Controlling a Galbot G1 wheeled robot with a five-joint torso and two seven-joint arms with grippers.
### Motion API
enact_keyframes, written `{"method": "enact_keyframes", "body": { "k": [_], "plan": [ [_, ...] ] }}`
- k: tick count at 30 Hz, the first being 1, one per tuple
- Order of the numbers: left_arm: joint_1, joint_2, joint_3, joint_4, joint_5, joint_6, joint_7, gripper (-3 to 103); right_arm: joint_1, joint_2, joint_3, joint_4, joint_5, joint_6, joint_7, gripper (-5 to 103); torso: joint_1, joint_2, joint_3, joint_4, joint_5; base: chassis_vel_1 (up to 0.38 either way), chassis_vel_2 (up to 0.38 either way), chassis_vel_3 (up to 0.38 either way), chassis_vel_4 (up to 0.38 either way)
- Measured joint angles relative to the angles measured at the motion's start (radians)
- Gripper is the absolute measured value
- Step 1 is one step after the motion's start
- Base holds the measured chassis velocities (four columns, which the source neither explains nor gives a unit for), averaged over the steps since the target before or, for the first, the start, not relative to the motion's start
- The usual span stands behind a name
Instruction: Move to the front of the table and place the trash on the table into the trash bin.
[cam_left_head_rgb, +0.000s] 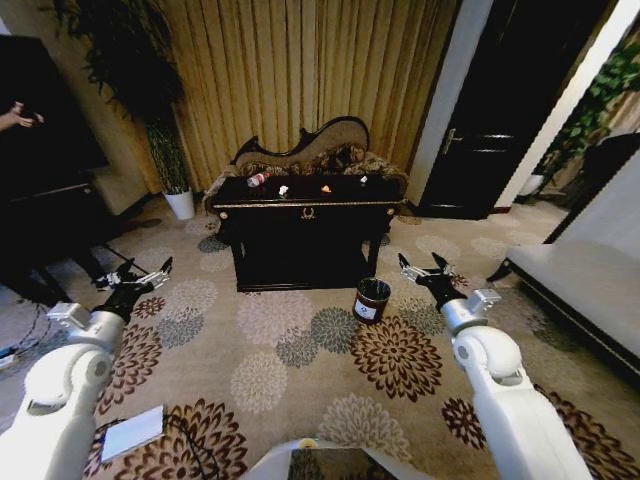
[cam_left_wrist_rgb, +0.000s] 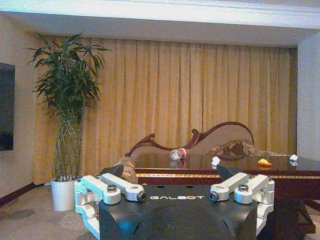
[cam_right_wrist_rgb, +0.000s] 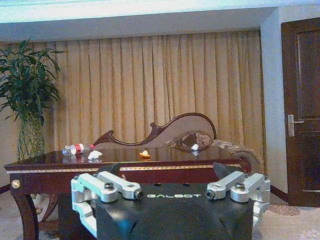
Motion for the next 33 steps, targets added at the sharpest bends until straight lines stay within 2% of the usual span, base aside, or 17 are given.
{"method": "enact_keyframes", "body": {
  "k": [9, 33],
  "plan": [
    [0.014, -0.001, -0.017, -0.012, -0.002, -0.006, 0.003, 100, -0.001, 0.002, -0.005, 0.008, -0.004, -0.001, 0.0, 100, 0.0, 0.0, 0.0, 0.0001, 0.0, -0.078, 0.095, 0.083, -0.102],
    [0.038, 0.0, -0.053, -0.042, -0.005, -0.008, 0.007, 100, 0.002, -0.008, -0.006, 0.008, 0.0, 0.001, 0.0, 100, 0.0, 0.0, 0.0, 0.0001, 0.0, -0.162, 0.155, 0.156, -0.155]
  ]
}}
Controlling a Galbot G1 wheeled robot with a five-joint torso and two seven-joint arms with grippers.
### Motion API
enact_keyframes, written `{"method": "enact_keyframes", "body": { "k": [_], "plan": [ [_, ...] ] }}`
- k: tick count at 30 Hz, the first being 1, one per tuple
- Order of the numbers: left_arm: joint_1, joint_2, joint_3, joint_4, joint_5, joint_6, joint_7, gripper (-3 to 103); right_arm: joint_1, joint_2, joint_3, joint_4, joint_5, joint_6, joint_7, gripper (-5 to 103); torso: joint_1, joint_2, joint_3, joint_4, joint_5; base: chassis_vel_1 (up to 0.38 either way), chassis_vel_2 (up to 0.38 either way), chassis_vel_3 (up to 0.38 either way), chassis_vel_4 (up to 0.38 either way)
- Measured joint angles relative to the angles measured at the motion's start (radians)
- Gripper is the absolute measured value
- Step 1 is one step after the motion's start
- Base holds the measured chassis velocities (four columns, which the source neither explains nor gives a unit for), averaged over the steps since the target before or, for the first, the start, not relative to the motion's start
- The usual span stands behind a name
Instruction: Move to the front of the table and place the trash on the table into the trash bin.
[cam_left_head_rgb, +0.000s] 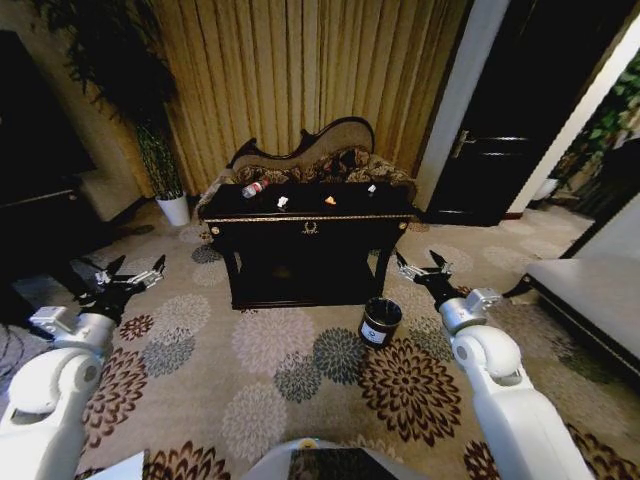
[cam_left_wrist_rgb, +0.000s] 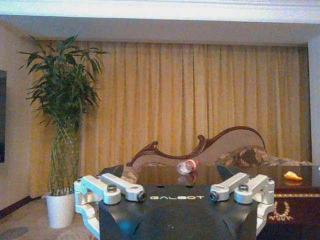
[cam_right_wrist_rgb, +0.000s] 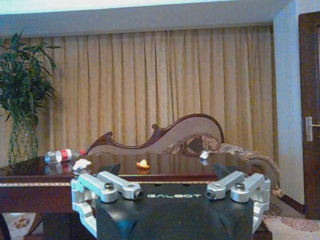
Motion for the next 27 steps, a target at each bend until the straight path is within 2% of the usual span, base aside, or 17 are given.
{"method": "enact_keyframes", "body": {
  "k": [27],
  "plan": [
    [0.011, -0.017, -0.011, -0.02, 0.001, 0.002, 0.002, 100, 0.008, -0.011, -0.009, -0.008, 0.003, 0.001, 0.0, 100, 0.0, 0.0, 0.0, -0.0002, 0.0001, -0.162, 0.16, 0.164, -0.164]
  ]
}}
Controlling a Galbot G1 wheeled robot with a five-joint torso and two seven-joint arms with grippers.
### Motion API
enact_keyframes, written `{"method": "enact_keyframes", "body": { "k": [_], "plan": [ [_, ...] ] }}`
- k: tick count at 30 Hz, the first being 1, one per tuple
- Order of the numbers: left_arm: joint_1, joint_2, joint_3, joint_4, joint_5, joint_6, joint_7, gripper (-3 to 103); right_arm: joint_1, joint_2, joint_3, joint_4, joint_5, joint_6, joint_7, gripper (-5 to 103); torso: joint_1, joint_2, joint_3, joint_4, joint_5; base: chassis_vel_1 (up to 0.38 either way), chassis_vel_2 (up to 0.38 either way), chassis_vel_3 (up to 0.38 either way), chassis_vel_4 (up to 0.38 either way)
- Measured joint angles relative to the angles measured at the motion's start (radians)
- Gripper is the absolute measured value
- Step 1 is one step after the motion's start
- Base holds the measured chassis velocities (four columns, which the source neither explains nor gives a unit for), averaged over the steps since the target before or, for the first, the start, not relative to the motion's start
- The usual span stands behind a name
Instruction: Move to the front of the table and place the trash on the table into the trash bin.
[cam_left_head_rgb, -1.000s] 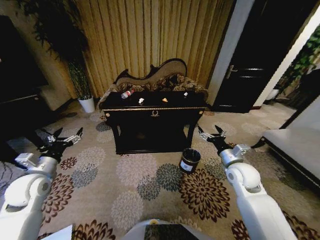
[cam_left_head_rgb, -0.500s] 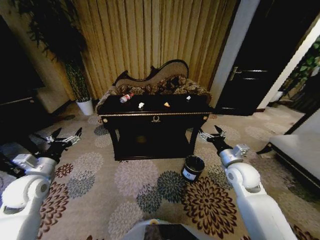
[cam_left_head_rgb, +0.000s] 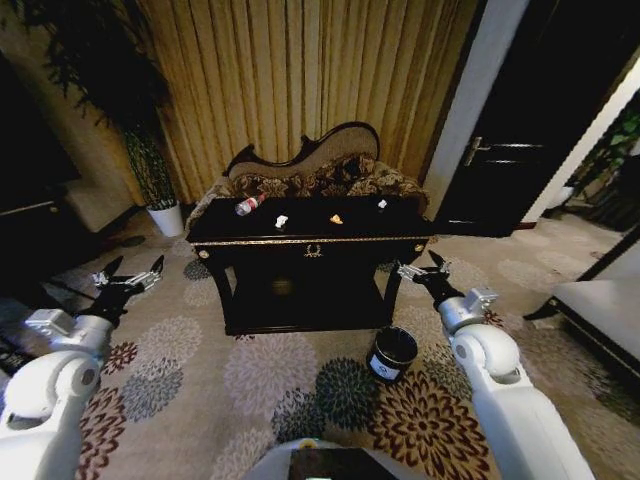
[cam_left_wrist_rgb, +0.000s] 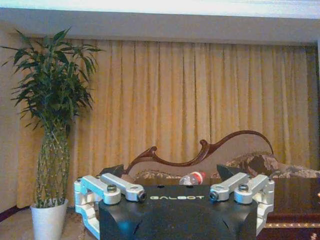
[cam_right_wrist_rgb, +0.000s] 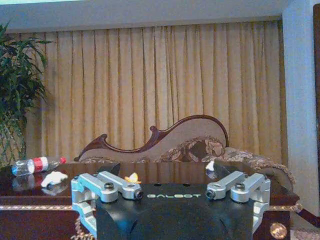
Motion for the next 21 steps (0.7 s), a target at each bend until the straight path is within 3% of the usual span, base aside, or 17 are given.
{"method": "enact_keyframes", "body": {
  "k": [21],
  "plan": [
    [0.028, -0.01, -0.03, -0.021, 0.0, -0.004, 0.008, 100, 0.0, 0.013, -0.012, 0.008, -0.006, 0.001, 0.0, 100, 0.0, 0.0, 0.0, 0.0, 0.0, -0.161, 0.159, 0.159, -0.167]
  ]
}}
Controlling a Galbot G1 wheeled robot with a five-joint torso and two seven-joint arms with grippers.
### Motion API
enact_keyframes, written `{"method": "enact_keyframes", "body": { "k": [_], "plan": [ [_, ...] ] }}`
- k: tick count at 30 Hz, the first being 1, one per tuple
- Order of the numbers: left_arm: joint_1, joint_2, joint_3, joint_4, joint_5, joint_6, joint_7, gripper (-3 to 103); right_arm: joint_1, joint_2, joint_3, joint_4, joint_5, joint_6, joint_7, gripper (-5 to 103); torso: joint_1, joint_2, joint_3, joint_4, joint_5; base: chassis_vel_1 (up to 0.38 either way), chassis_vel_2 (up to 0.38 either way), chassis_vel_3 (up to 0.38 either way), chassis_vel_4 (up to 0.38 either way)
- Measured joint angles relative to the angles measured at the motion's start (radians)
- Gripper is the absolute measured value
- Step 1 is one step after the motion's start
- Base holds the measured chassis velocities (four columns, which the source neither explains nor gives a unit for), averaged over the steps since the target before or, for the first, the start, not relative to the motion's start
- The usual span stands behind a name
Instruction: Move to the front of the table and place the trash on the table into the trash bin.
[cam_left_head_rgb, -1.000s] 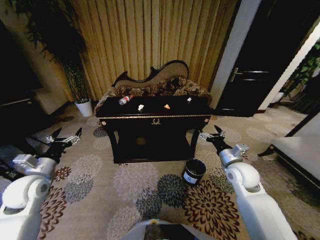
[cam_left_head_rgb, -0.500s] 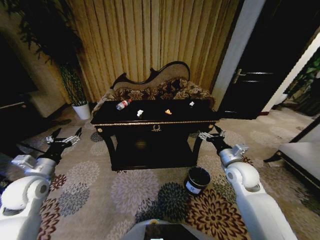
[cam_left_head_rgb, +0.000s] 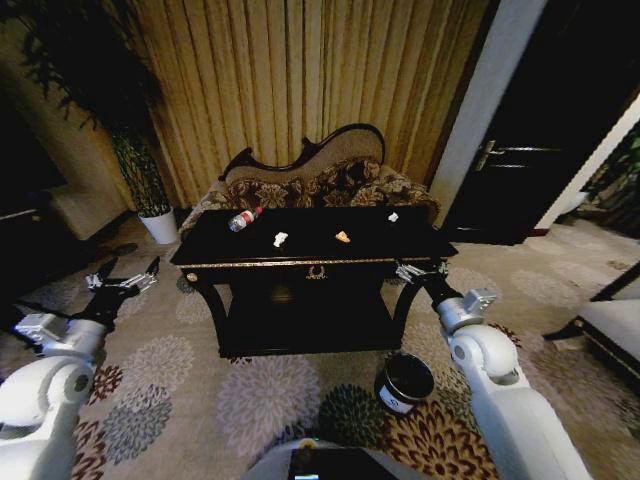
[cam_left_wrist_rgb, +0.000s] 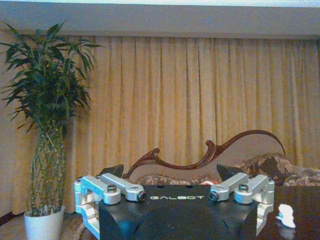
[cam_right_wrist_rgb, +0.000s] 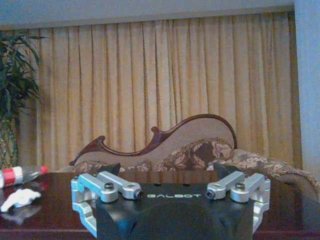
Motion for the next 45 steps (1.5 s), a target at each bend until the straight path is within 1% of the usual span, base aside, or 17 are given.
{"method": "enact_keyframes", "body": {
  "k": [6, 8, 9, 11, 12, 13, 15, 16, 17, 18, 20, 25, 28, 37, 41, 42, 45],
  "plan": [
    [-0.003, -0.001, 0.001, -0.006, -0.001, 0.012, -0.001, 100, 0.004, 0.001, -0.006, -0.01, -0.001, 0.003, 0.0, 100, 0.0, 0.0, 0.0, -0.0001, 0.0, -0.18, 0.169, 0.174, -0.174],
    [-0.006, -0.004, 0.001, -0.014, -0.005, 0.042, -0.01, 100, 0.009, -0.001, -0.011, -0.02, -0.002, 0.006, 0.0, 100, 0.0, 0.0, 0.0, 0.0002, 0.0, -0.17, 0.16, 0.172, -0.174],
    [-0.006, -0.004, 0.001, -0.014, -0.005, 0.042, -0.01, 100, 0.009, -0.001, -0.011, -0.02, -0.002, 0.006, 0.0, 100, 0.0, 0.0, 0.0, 0.0002, 0.0, -0.18, 0.151, 0.173, -0.172],
    [-0.008, -0.005, 0.0, -0.025, -0.016, 0.089, -0.025, 100, 0.012, -0.002, -0.013, -0.028, -0.002, 0.008, 0.0, 100, 0.0, 0.0, 0.0, 0.0002, -0.0001, -0.186, 0.176, 0.2, -0.17],
    [-0.008, -0.005, 0.0, -0.025, -0.016, 0.089, -0.025, 100, 0.012, -0.002, -0.013, -0.028, -0.002, 0.008, 0.0, 100, 0.0, 0.0, 0.0, 0.0002, -0.0001, -0.192, 0.176, 0.204, -0.168],
    [-0.012, -0.006, -0.001, -0.037, -0.022, 0.136, -0.049, 100, 0.014, -0.003, -0.015, -0.034, -0.002, 0.009, 0.0, 100, 0.0, 0.0, 0.0, 0.0002, 0.0, -0.159, 0.182, 0.177, -0.171],
    [-0.019, -0.007, -0.001, -0.042, -0.024, 0.158, -0.067, 100, 0.017, -0.003, -0.016, -0.043, -0.003, 0.013, 0.0, 100, 0.0, 0.0, 0.0, 0.0, 0.0001, -0.16, 0.161, 0.171, -0.161],
    [-0.019, -0.007, -0.001, -0.042, -0.024, 0.158, -0.067, 100, 0.017, -0.003, -0.016, -0.043, -0.003, 0.013, 0.0, 100, 0.0, 0.0, 0.0, 0.0, 0.0001, -0.16, 0.161, 0.164, -0.161],
    [-0.022, -0.007, -0.001, -0.047, -0.024, 0.177, -0.072, 100, 0.017, -0.003, -0.017, -0.048, -0.005, 0.017, 0.0, 100, 0.0, 0.0, 0.0, 0.0, 0.0001, -0.164, 0.159, 0.179, -0.169],
    [-0.022, -0.007, -0.001, -0.047, -0.024, 0.177, -0.072, 100, 0.017, -0.003, -0.017, -0.048, -0.005, 0.017, 0.0, 100, 0.0, 0.0, 0.0, 0.0, 0.0001, -0.164, 0.159, 0.179, -0.169],
    [-0.022, -0.007, -0.003, -0.054, -0.025, 0.206, -0.076, 100, 0.018, -0.002, -0.017, -0.053, -0.006, 0.02, 0.0, 100, 0.0, 0.0, 0.0, 0.0002, 0.0, -0.179, 0.161, 0.167, -0.167],
    [-0.022, -0.01, -0.001, -0.055, -0.024, 0.206, -0.081, 100, 0.021, 0.0, -0.018, -0.063, -0.015, 0.024, 0.0, 100, 0.0, 0.0, 0.0, 0.0, 0.0, -0.161, 0.165, 0.174, -0.165],
    [-0.021, -0.012, 0.002, -0.056, -0.022, 0.184, -0.083, 100, 0.028, 0.0, -0.018, -0.071, -0.016, 0.023, 0.0, 100, 0.001, 0.0, 0.0, 0.0001, 0.0001, -0.107, 0.118, 0.115, -0.12],
    [-0.013, -0.019, 0.002, -0.059, -0.018, 0.174, -0.079, 100, 0.056, -0.015, -0.027, -0.089, -0.009, 0.006, 0.0, 100, -0.001, 0.0, 0.0, 0.0001, 0.0, -0.02, 0.016, 0.015, -0.025],
    [-0.013, -0.019, 0.003, -0.063, -0.018, 0.172, -0.078, 100, 0.096, -0.028, -0.055, -0.115, -0.001, -0.01, 0.0, 100, -0.001, 0.0, 0.0, -0.0001, 0.0, 0.0, 0.0, 0.0, 0.0],
    [-0.013, -0.019, 0.002, -0.066, -0.018, 0.172, -0.078, 100, 0.133, -0.035, -0.081, -0.138, 0.008, -0.022, 0.0, 100, 0.0, 0.0, 0.0, -0.0002, 0.0002, 0.0, 0.0, 0.0, 0.0],
    [-0.009, -0.02, -0.003, -0.07, -0.018, 0.172, -0.078, 100, 0.189, -0.044, -0.11, -0.171, 0.014, -0.03, 0.0, 100, 0.0, 0.0, 0.0, 0.0002, -0.0001, 0.0, 0.0, 0.0, 0.0]
  ]
}}
